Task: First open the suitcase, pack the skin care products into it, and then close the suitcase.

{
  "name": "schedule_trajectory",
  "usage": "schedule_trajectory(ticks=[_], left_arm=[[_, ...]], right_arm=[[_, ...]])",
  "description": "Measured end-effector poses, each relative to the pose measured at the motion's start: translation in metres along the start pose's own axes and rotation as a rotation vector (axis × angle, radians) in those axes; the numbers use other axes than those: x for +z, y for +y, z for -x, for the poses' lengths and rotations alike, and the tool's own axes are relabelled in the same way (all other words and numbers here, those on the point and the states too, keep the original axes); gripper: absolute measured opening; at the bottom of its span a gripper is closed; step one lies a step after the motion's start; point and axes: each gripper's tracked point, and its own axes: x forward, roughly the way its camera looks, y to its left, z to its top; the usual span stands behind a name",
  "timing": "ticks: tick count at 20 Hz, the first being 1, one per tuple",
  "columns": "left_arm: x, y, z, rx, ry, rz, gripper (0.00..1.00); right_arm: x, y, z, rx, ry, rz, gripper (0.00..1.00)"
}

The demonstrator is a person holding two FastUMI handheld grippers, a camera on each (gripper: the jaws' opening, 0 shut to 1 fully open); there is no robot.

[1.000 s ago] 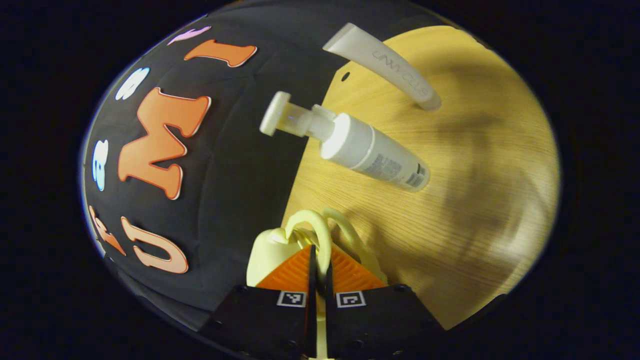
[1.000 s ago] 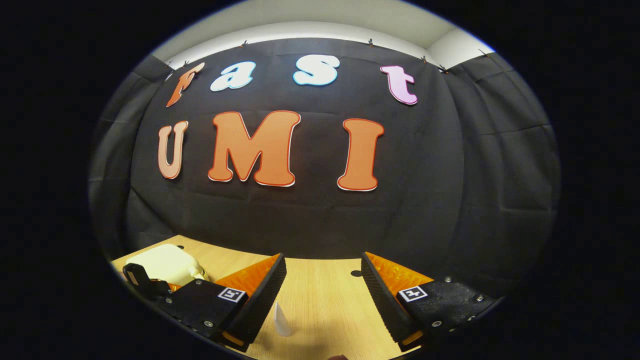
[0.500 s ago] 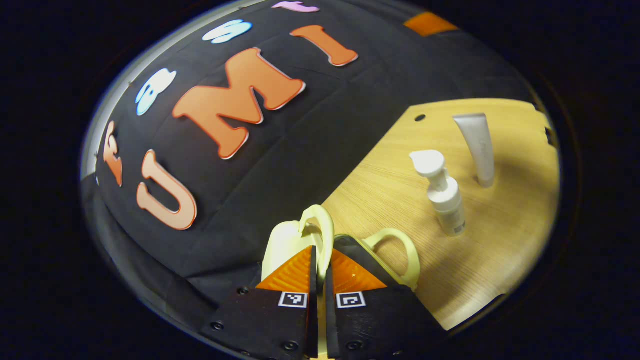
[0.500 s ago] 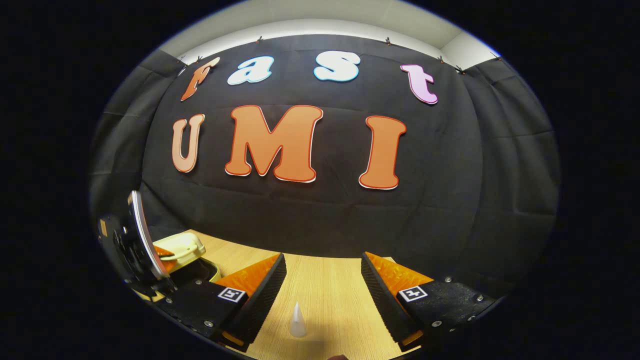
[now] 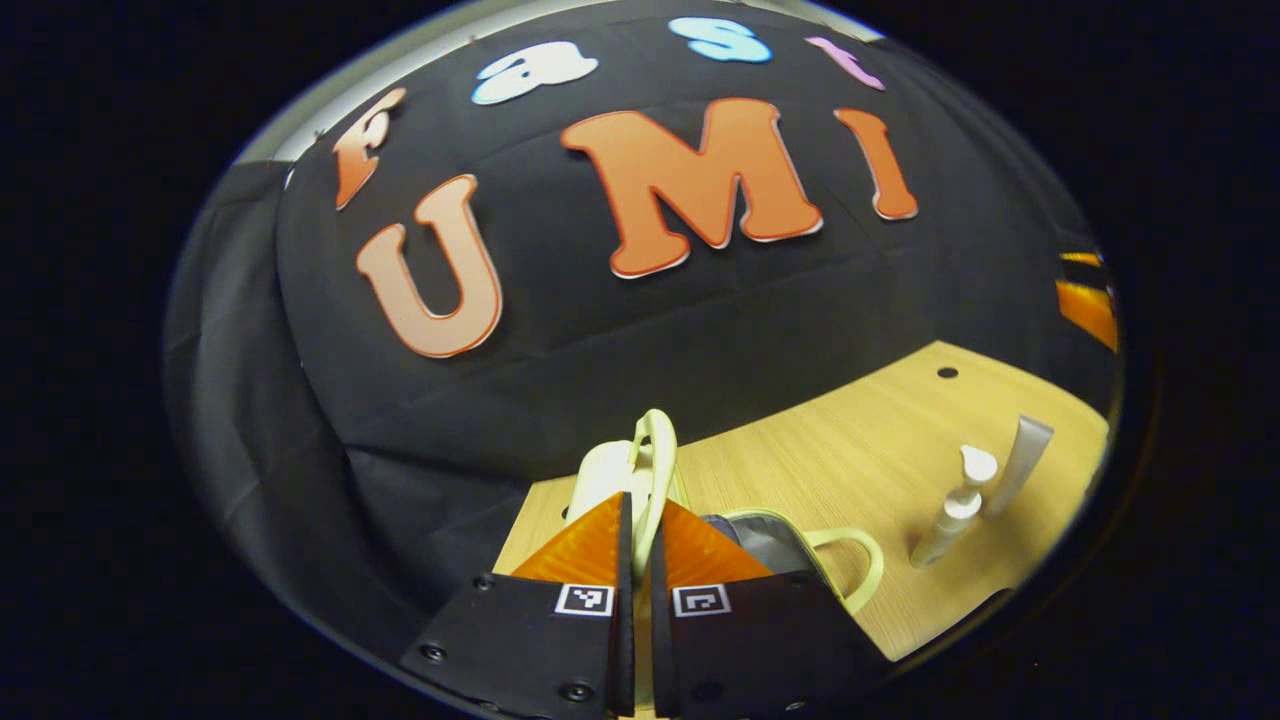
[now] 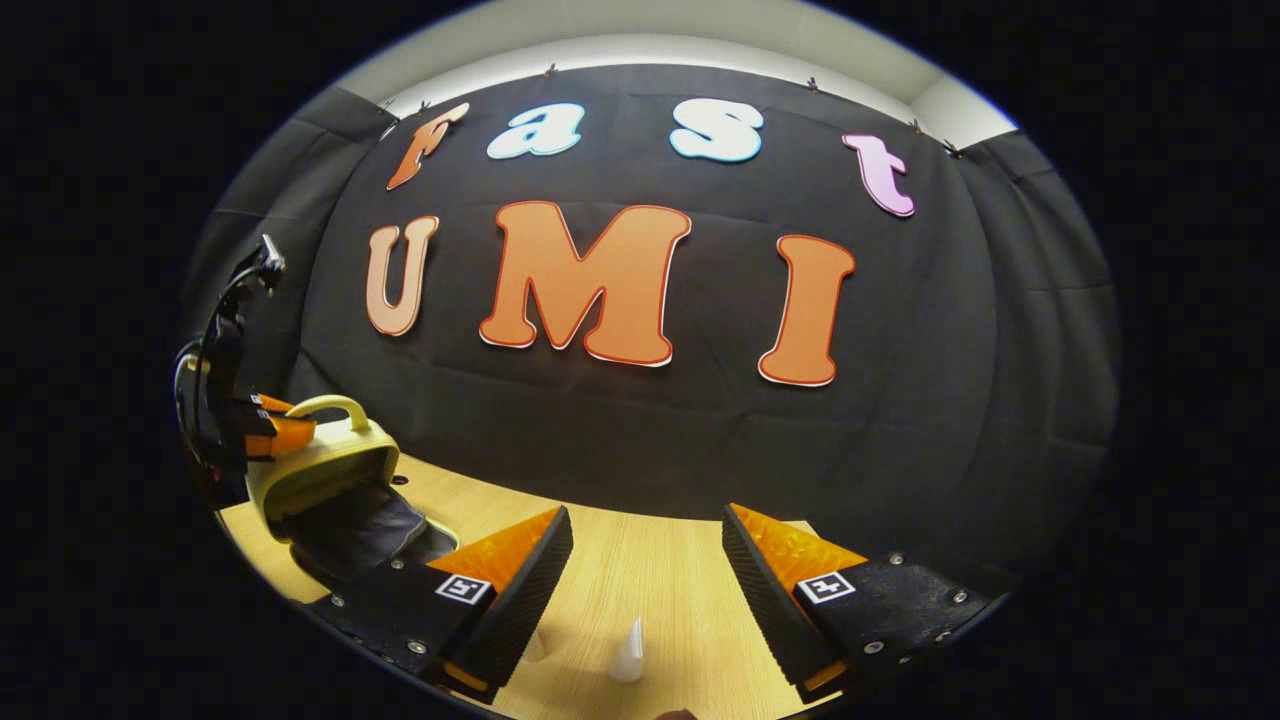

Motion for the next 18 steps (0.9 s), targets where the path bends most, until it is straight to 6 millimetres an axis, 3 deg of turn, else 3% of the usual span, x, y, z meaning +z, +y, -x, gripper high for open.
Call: schedule_trajectory(ticks=[10, 18], left_arm=[[-0.001, 0.027, -0.005, 0.139, -0.008, 0.143, 0.07], [-0.026, 0.045, -0.004, 0.217, 0.074, 0.236, 0.08]], right_arm=[[0.002, 0.030, -0.014, -0.033, 0.021, -0.009, 0.96], [0.006, 0.060, -0.024, -0.089, 0.045, 0.004, 0.96]])
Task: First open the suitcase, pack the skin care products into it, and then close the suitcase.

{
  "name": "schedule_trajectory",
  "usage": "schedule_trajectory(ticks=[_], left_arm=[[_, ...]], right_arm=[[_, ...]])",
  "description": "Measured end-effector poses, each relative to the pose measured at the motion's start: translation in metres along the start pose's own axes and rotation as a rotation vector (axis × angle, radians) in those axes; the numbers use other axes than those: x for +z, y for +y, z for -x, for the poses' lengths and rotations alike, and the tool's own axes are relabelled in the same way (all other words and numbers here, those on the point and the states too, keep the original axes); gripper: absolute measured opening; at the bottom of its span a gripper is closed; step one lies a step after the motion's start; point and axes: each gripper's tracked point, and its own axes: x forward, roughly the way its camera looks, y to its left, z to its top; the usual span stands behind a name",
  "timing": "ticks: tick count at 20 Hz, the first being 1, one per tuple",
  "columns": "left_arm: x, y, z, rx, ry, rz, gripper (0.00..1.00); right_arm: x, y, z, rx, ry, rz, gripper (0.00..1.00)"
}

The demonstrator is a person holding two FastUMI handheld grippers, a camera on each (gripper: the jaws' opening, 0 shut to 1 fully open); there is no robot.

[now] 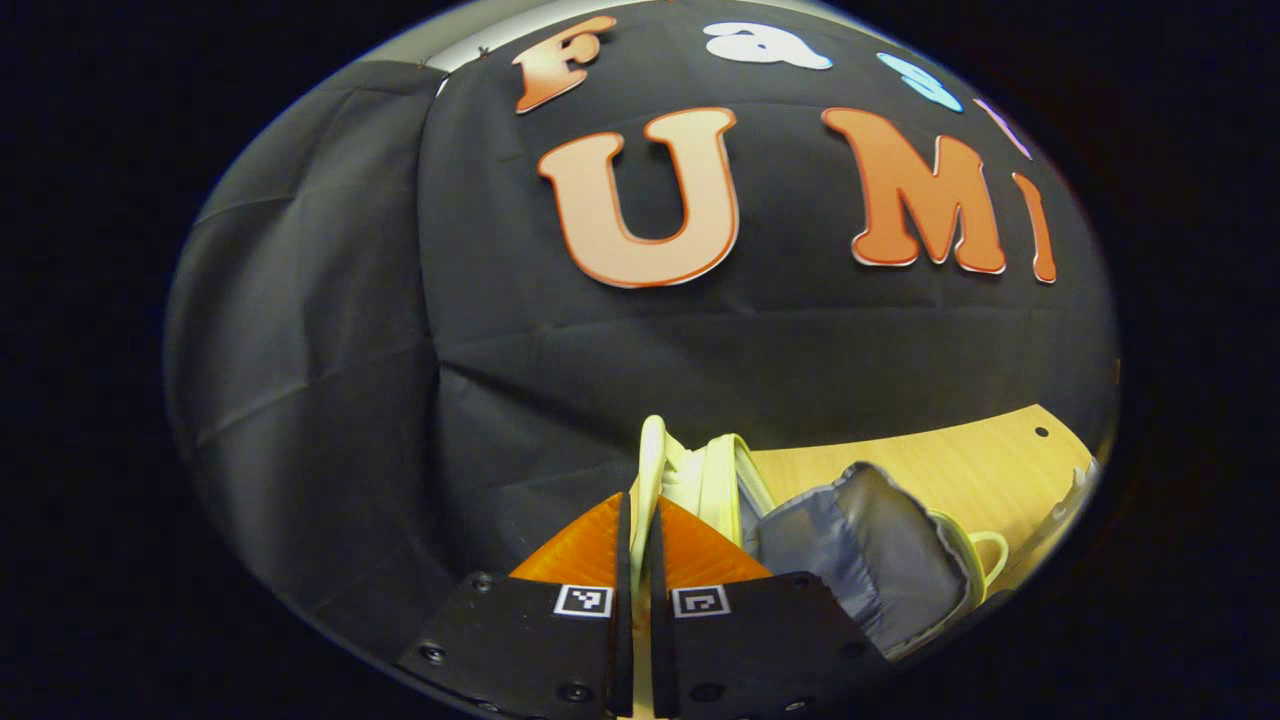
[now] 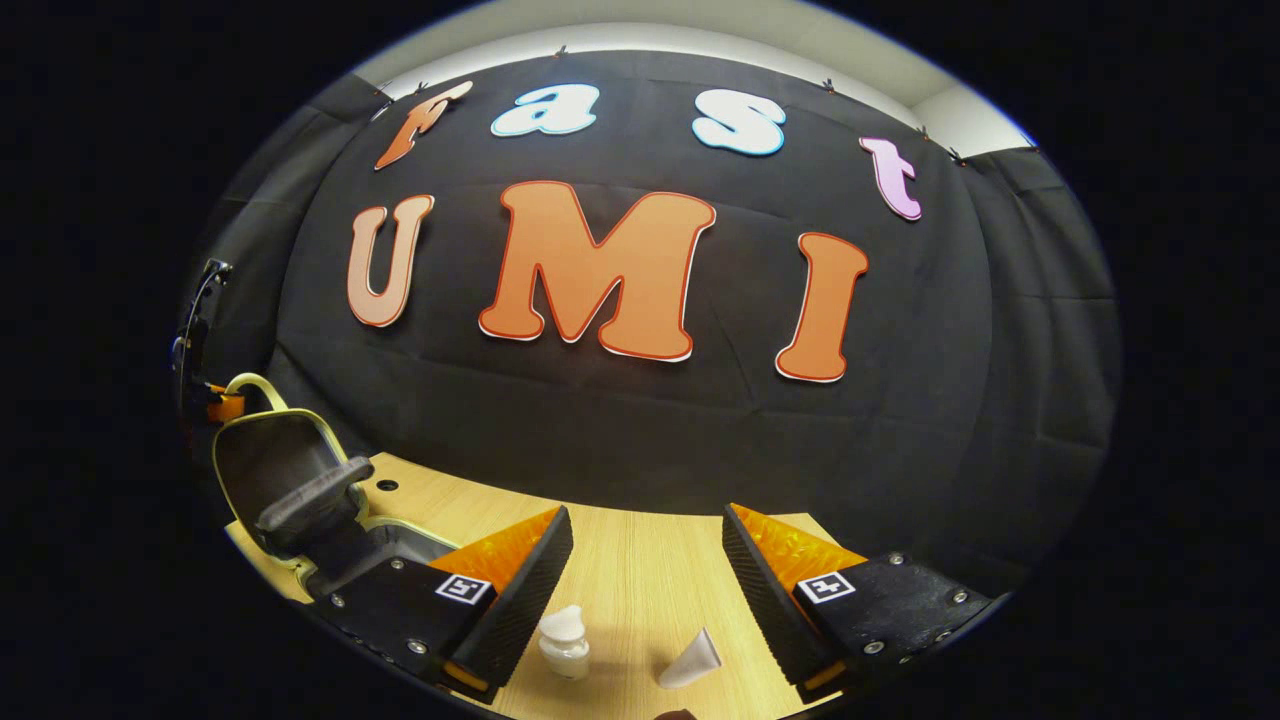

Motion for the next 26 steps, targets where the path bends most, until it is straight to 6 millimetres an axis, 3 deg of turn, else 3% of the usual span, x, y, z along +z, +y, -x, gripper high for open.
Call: schedule_trajectory(ticks=[7, 12, 16, 17, 18, 20, 21, 24, 26], left_arm=[[-0.039, 0.023, 0.006, 0.080, 0.173, 0.023, 0.08], [-0.072, 0.019, 0.012, 0.103, 0.303, 0.046, 0.08], [-0.110, 0.020, -0.001, 0.124, 0.382, 0.035, 0.08], [-0.115, 0.024, -0.006, 0.164, 0.374, 0.021, 0.15], [-0.108, 0.020, -0.007, 0.156, 0.360, 0.024, 0.20], [-0.085, 0.008, 0.003, 0.119, 0.321, 0.024, 0.21], [-0.080, 0.001, 0.007, 0.109, 0.298, 0.008, 0.34], [-0.038, -0.035, 0.025, 0.078, 0.188, -0.033, 1.00], [-0.013, -0.055, 0.040, 0.058, 0.142, -0.025, 1.00]], right_arm=[[-0.004, 0.019, -0.001, -0.011, 0.038, -0.007, 0.95], [-0.007, 0.018, 0.001, -0.028, 0.057, -0.013, 0.96], [-0.012, 0.014, 0.005, -0.036, 0.078, -0.023, 0.95], [-0.013, 0.011, 0.006, -0.041, 0.079, -0.028, 0.95], [-0.013, 0.009, 0.007, -0.046, 0.079, -0.032, 0.95], [-0.012, 0.004, 0.009, -0.054, 0.075, -0.035, 0.95], [-0.012, 0.001, 0.010, -0.052, 0.074, -0.039, 0.95], [-0.018, -0.008, 0.009, -0.042, 0.075, -0.030, 0.95], [-0.020, -0.016, 0.009, -0.030, 0.069, -0.027, 0.95]])
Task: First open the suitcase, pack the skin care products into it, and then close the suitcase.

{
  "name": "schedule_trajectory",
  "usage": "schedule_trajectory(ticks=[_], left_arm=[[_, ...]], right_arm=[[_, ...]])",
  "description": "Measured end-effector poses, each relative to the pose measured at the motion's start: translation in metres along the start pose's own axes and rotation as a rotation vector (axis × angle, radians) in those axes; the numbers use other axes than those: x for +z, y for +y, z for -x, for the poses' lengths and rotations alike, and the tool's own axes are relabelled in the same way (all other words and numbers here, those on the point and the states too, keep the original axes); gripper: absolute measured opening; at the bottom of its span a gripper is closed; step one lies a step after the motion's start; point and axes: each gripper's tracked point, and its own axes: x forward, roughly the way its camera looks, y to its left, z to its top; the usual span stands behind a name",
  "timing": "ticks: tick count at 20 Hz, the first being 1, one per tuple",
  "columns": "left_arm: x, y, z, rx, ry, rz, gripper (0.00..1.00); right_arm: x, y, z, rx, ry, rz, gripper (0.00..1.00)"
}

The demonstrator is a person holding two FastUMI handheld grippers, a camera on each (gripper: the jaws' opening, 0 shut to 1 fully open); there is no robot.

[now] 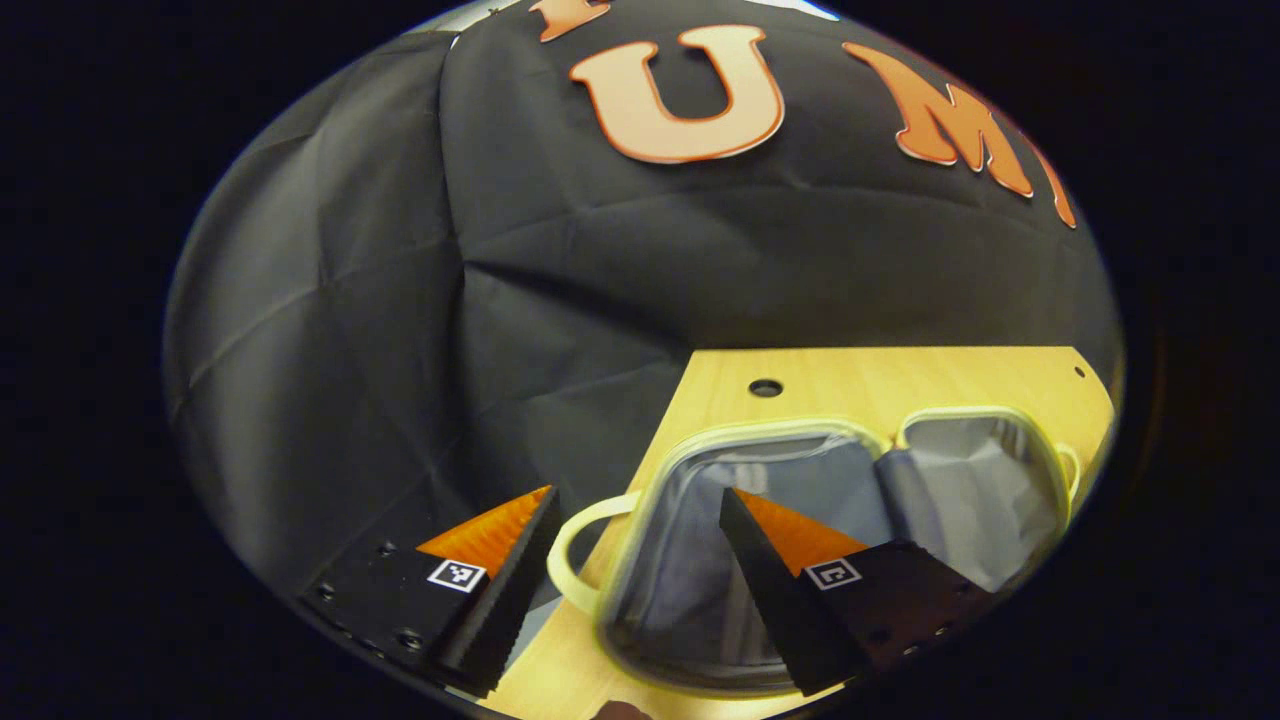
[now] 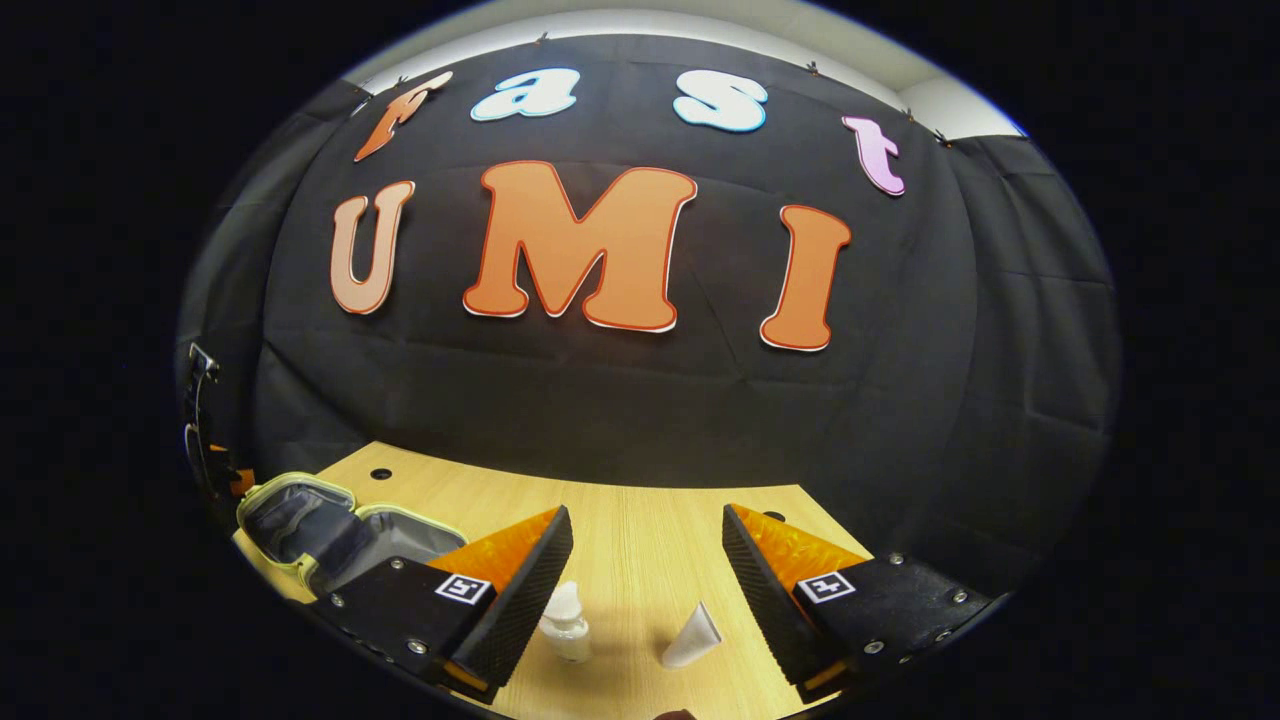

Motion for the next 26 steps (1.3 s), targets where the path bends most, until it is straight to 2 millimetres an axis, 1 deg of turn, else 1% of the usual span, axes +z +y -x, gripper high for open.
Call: schedule_trajectory(ticks=[1, 2, 3, 4, 5, 9, 10, 12, 14, 16, 17, 18, 22, 23, 25, 26], left_arm=[[0.014, -0.011, 0.010, -0.009, -0.028, -0.002, 1.00], [0.024, -0.027, 0.015, -0.019, -0.052, -0.006, 0.99], [0.035, -0.040, 0.026, -0.032, -0.086, -0.014, 0.99], [0.050, -0.065, 0.039, -0.053, -0.125, -0.019, 0.99], [0.059, -0.082, 0.048, -0.074, -0.153, -0.015, 0.99], [0.102, -0.171, 0.091, -0.181, -0.264, -0.046, 0.99], [0.106, -0.205, 0.102, -0.246, -0.265, -0.055, 0.99], [0.110, -0.243, 0.119, -0.319, -0.279, -0.053, 0.99], [0.108, -0.274, 0.131, -0.368, -0.281, -0.071, 0.99], [0.095, -0.306, 0.141, -0.416, -0.258, -0.090, 0.99], [0.084, -0.321, 0.147, -0.447, -0.239, -0.106, 0.99], [0.069, -0.344, 0.155, -0.489, -0.223, -0.143, 0.99], [0.027, -0.392, 0.170, -0.598, -0.176, -0.216, 0.99], [0.023, -0.403, 0.173, -0.622, -0.169, -0.229, 0.99], [0.005, -0.433, 0.177, -0.678, -0.156, -0.269, 0.99], [-0.003, -0.441, 0.177, -0.702, -0.156, -0.281, 0.96]], right_arm=[[0.000, -0.005, -0.001, 0.004, -0.006, 0.004, 0.96], [0.001, -0.009, -0.001, 0.008, -0.015, 0.010, 0.96], [0.002, -0.014, -0.002, 0.010, -0.028, 0.019, 0.96], [0.002, -0.021, -0.003, 0.015, -0.040, 0.029, 0.95], [0.000, -0.026, -0.004, 0.021, -0.046, 0.035, 0.95], [-0.009, -0.037, -0.009, 0.052, -0.044, 0.041, 0.96], [-0.011, -0.041, -0.011, 0.055, -0.044, 0.038, 0.96], [-0.019, -0.043, -0.015, 0.070, -0.035, 0.022, 0.96], [-0.026, -0.041, -0.018, 0.087, -0.020, 0.016, 0.96], [-0.036, -0.042, -0.020, 0.096, 0.001, 0.019, 0.96], [-0.039, -0.043, -0.021, 0.100, 0.011, 0.019, 0.96], [-0.046, -0.043, -0.021, 0.107, 0.026, 0.019, 0.96], [-0.077, -0.040, -0.021, 0.133, 0.094, 0.026, 0.96], [-0.085, -0.040, -0.021, 0.138, 0.115, 0.029, 0.96], [-0.104, -0.039, -0.023, 0.146, 0.147, 0.037, 0.96], [-0.112, -0.039, -0.024, 0.148, 0.157, 0.043, 0.96]])
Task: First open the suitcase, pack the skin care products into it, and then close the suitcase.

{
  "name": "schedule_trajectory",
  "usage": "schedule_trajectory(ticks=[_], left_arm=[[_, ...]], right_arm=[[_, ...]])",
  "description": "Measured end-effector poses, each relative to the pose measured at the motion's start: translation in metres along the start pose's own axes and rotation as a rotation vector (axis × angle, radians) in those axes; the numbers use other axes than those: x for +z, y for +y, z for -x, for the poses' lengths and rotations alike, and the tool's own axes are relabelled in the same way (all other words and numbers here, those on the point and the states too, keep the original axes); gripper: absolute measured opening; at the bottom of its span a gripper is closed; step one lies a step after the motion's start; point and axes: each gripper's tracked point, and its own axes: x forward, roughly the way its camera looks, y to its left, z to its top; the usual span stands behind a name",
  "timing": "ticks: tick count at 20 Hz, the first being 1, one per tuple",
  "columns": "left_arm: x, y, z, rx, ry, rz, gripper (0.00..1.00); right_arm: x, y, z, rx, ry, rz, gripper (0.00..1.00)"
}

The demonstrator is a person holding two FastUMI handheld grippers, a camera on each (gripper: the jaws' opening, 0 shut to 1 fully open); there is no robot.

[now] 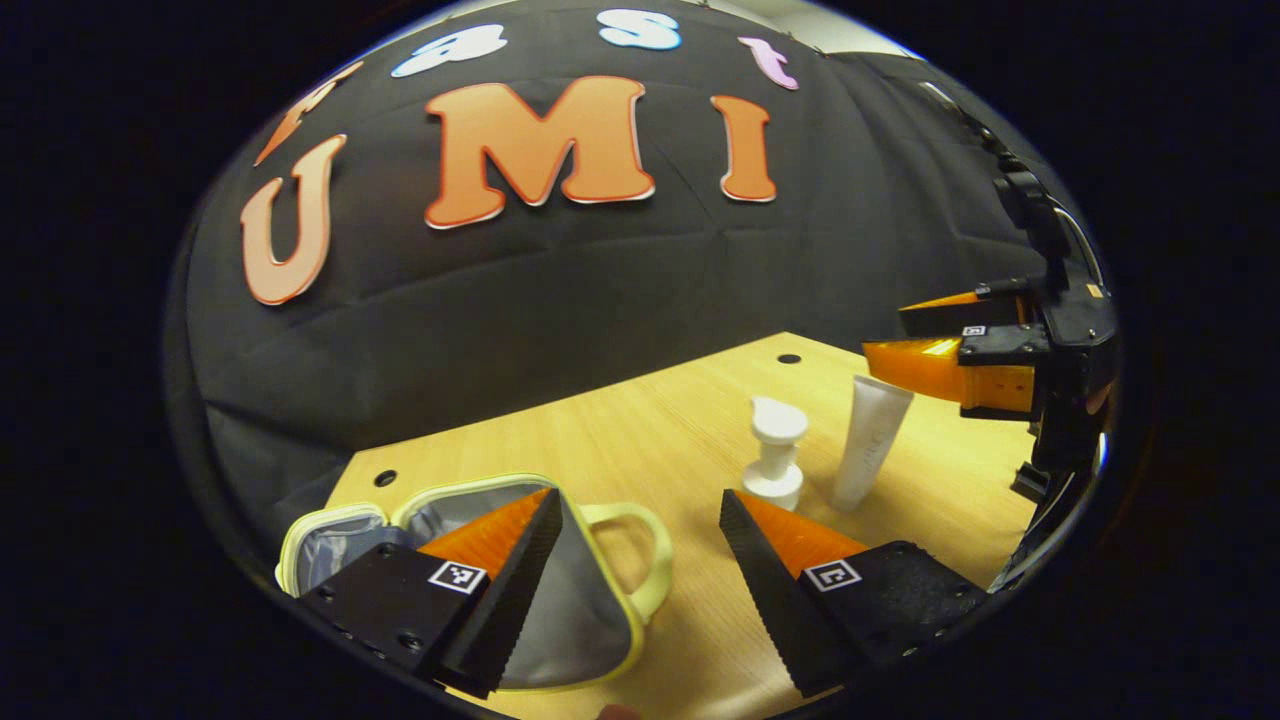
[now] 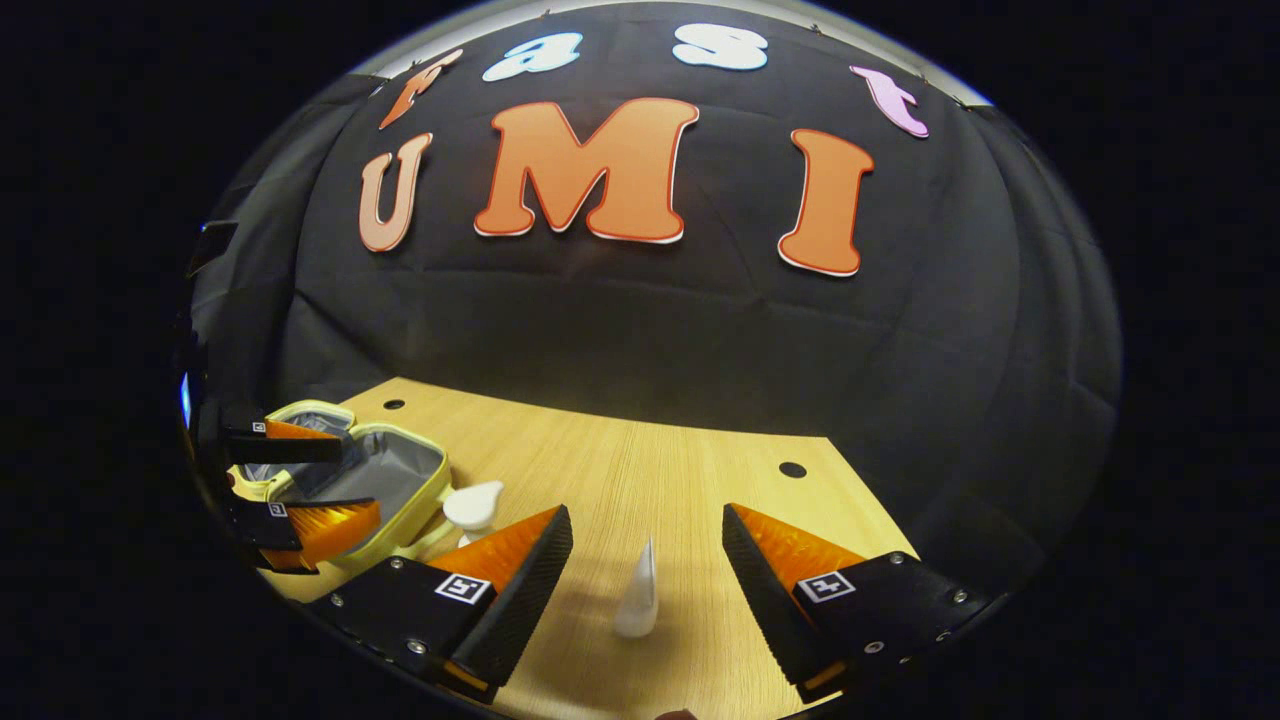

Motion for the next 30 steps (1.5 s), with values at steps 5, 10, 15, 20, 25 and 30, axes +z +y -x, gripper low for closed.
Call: schedule_trajectory(ticks=[5, 10, 15, 20, 25, 30], left_arm=[[-0.031, -0.051, -0.033, -0.103, 0.035, -0.050, 1.00], [-0.045, -0.091, -0.064, -0.149, 0.056, -0.003, 1.00], [-0.019, -0.110, -0.081, -0.166, 0.022, 0.106, 1.00], [-0.020, -0.111, -0.085, -0.153, 0.045, 0.127, 0.64], [-0.026, -0.109, -0.082, -0.144, 0.103, 0.158, 0.60], [-0.011, -0.098, -0.062, -0.111, 0.106, 0.197, 0.58]], right_arm=[[-0.042, -0.005, -0.014, 0.008, 0.060, 0.025, 0.96], [-0.077, 0.000, -0.027, 0.038, 0.095, 0.003, 0.96], [-0.117, 0.004, -0.045, 0.069, 0.152, -0.001, 0.96], [-0.129, 0.009, -0.057, 0.100, 0.176, -0.031, 0.96], [-0.137, 0.022, -0.063, 0.142, 0.198, -0.051, 0.94], [-0.140, 0.026, -0.065, 0.141, 0.209, -0.081, 0.75]])
